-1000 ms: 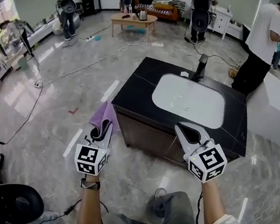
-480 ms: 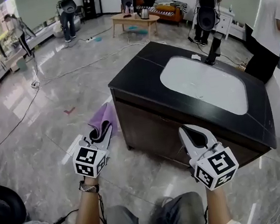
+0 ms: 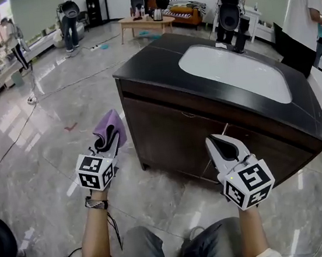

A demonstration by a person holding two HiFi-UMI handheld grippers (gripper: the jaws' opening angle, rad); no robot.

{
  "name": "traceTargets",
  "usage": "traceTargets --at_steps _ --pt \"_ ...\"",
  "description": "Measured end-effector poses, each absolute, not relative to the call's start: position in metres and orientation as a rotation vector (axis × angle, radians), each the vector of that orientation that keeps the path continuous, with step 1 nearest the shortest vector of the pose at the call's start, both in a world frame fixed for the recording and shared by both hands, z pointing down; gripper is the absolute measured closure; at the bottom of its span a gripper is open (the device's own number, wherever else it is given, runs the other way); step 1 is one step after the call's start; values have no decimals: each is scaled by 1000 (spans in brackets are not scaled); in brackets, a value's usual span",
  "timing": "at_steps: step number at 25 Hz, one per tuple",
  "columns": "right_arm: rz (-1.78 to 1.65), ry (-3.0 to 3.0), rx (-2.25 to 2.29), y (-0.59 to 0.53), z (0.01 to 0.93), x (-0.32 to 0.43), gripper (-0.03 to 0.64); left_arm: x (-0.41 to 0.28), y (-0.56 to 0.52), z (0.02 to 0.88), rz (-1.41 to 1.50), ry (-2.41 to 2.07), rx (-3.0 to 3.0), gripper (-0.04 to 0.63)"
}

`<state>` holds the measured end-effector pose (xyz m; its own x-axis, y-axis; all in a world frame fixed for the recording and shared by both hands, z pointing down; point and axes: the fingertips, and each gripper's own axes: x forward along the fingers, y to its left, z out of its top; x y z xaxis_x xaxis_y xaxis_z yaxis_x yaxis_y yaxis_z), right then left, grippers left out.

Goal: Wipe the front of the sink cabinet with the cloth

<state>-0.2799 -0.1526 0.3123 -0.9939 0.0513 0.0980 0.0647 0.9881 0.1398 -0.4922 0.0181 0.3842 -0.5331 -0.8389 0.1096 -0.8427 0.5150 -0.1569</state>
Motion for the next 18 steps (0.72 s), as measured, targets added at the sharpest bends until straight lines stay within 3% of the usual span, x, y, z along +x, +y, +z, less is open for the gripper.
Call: traceTargets --at_steps 5,11,18 --pt "-215 -3034 -35 -162 327 -275 611 -534 14 391 202 -2746 1454 545" --pt "-247 -3029 38 -172 324 -275 611 -566 -2 380 283 -2761 1449 545" --pt "-261 -3013 48 -179 334 -264 611 -570 -31 398 331 -2753 1465 545"
